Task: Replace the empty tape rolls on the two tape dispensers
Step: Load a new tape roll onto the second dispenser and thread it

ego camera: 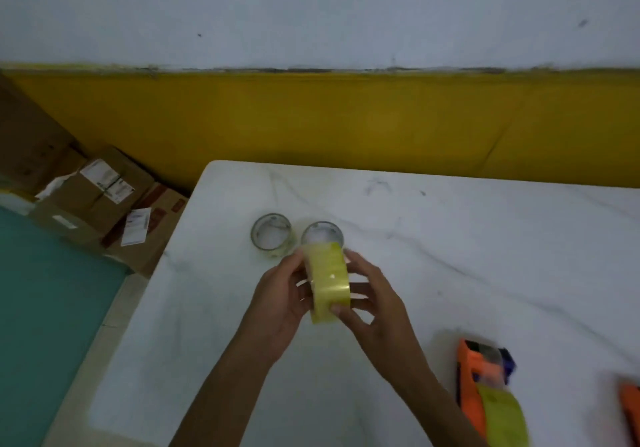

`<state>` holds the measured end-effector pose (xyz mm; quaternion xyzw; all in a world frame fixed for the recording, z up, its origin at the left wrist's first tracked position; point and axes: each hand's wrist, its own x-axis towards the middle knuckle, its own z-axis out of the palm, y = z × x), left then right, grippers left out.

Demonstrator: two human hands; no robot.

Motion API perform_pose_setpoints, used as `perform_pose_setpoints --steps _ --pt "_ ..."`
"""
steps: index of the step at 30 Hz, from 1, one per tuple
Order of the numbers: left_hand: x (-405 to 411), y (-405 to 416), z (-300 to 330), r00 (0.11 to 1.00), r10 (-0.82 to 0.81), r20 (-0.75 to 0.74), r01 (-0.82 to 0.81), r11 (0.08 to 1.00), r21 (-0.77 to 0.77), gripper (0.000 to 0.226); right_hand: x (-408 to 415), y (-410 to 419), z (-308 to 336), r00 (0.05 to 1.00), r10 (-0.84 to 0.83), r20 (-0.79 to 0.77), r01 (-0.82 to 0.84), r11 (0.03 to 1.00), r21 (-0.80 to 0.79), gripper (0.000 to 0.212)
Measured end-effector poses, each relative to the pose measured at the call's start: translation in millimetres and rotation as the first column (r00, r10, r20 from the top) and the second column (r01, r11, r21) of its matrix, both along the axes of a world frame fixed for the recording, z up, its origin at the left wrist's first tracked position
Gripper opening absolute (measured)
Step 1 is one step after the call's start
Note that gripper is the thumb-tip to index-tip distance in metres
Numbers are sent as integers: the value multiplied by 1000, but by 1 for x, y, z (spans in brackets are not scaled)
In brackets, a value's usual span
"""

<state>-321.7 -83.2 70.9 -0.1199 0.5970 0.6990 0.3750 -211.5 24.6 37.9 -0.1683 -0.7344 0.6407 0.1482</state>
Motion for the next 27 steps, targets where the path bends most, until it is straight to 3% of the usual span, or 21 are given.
perform_pose_setpoints --steps 5,8,10,14,17,19,22,25,27 --pt "108 55 25 945 -255 -206 263 965 12 24 109 53 13 995 -102 -5 101 986 -130 57" --pt "181 88 30 819 -438 -372 423 897 -125 38 180 91 19 992 -123 27 126 981 -151 54" --pt "228 110 27 794 -456 -401 432 888 -155 36 224 113 23 990 -133 51 139 979 -149 55" --pt "307 150 12 816 -434 -383 419 899 -125 29 304 139 23 962 -239 134 259 953 -158 52" --pt "346 179 4 874 -373 -313 394 919 4 26 351 153 23 938 -288 195 304 951 -57 25" --pt "366 191 0 849 -425 -313 454 891 22 27 377 162 22 915 -350 202 359 933 -9 17" --pt "384 200 -25 747 -537 -393 495 843 -210 29 414 172 25 831 -514 210 526 851 2 17" --pt "409 210 -49 799 -574 -179 497 798 -339 37 445 195 21 751 -611 249 628 778 13 20" --pt "425 214 -65 797 -581 -167 487 781 -392 32 461 208 9 724 -629 283 648 761 32 20"
